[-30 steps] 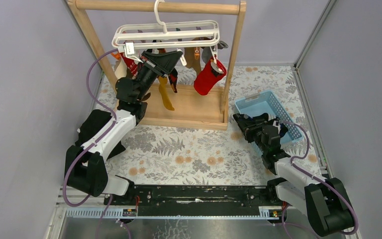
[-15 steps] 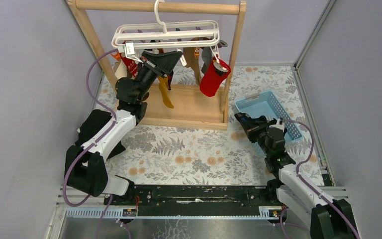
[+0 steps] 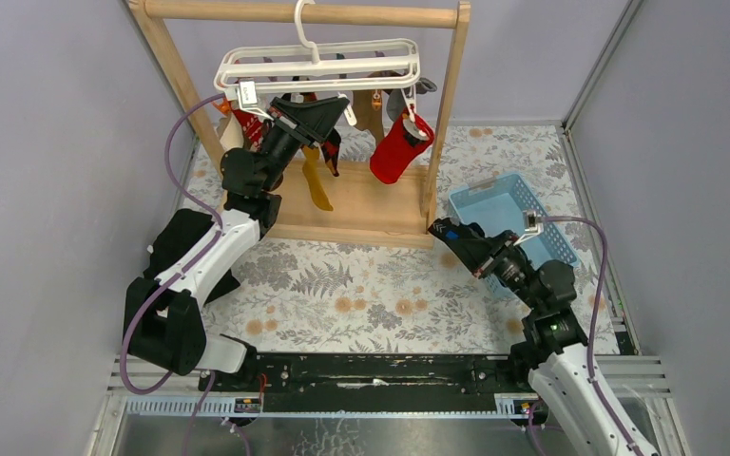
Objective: Clip the socks to the hanger
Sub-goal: Pick up the sock from the bin.
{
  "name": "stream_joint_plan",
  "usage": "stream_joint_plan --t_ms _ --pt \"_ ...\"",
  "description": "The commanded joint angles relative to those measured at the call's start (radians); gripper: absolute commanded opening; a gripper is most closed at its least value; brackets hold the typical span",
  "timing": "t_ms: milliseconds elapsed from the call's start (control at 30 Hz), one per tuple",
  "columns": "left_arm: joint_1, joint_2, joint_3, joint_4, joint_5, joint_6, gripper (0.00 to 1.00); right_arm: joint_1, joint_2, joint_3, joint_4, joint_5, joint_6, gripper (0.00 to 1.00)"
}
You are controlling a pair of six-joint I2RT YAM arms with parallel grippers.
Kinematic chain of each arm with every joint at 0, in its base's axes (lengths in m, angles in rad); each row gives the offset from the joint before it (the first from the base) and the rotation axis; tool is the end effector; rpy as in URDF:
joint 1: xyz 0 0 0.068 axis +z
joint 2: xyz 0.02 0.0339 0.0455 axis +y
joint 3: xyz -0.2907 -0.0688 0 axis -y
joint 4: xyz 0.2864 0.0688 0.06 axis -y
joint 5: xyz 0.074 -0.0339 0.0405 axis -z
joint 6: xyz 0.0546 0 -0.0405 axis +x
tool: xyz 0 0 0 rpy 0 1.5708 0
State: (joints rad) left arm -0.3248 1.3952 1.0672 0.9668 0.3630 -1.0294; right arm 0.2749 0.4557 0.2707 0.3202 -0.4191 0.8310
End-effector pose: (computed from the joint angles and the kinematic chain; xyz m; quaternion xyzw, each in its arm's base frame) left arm 0.3350 -0.1333 0.4388 -0.0011 0.4704 -0.6137 0.6340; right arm 0.1617 0.0687 0.2644 0.0259 0.6616 0.5034 0.5551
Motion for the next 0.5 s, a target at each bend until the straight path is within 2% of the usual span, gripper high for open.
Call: stream_joint_plan --t_ms 0,167,267,467 --pt "-0.011 -0.007 -0.003 0.052 0.058 -0.022 0.0 0.006 -0.031 0.068 0.178 -0.234 -0.098 0.0" --pt "-0.011 -0.004 -0.004 0.061 0.061 -0.039 0.0 0.006 0.08 0.101 0.57 -0.438 0.089 0.0" --pt "-0.011 -0.005 -0.005 0.061 0.057 -0.05 0.0 0.007 0.151 0.133 0.805 -0.488 0.218 0.0" --pt "-0.013 0.013 0.005 0.1 0.066 -0.132 0.0 0.009 0.236 0.247 0.847 -0.478 0.195 0.0"
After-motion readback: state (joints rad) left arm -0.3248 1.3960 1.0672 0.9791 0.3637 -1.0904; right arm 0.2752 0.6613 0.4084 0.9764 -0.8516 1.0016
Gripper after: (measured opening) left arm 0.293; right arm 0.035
